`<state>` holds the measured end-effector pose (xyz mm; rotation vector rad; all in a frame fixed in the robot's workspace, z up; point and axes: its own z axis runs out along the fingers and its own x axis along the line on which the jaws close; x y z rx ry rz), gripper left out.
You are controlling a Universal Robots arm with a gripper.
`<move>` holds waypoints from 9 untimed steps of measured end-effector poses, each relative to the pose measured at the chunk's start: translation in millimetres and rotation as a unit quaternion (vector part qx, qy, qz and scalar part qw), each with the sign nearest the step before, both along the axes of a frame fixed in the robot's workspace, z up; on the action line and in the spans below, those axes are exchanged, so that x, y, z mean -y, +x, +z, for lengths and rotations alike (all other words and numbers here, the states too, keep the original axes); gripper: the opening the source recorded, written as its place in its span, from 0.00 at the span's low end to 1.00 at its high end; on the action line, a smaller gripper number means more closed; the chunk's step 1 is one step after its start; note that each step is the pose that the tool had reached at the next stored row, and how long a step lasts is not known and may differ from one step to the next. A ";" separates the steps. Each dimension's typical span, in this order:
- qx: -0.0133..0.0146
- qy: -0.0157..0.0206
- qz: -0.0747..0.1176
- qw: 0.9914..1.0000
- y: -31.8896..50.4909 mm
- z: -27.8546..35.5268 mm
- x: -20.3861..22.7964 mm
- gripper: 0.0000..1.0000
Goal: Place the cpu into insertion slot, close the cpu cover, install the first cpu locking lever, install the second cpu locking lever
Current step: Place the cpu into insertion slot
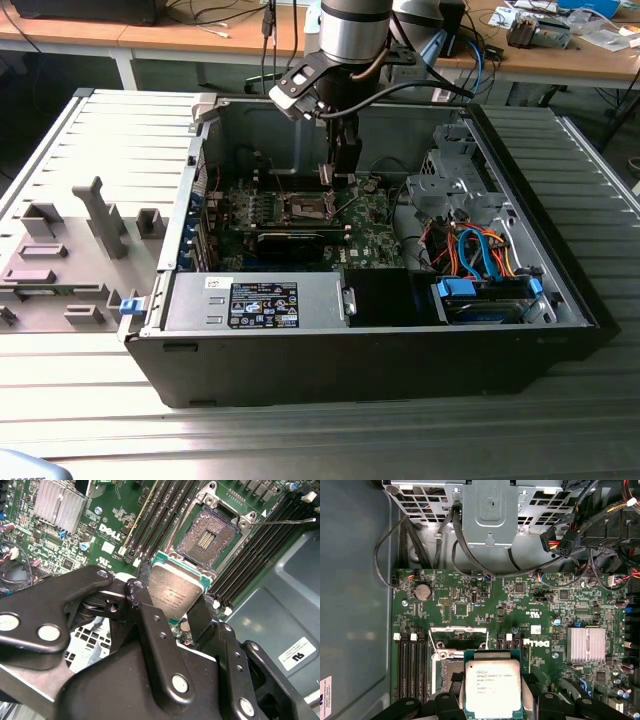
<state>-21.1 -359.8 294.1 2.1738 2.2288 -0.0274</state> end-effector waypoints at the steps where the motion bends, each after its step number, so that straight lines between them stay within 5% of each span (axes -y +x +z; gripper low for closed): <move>1: 0.000 0.000 -0.001 1.000 0.0 0.0 0.0 0.54; 9: 0.000 0.000 -0.008 1.000 0.0 0.0 0.0 0.54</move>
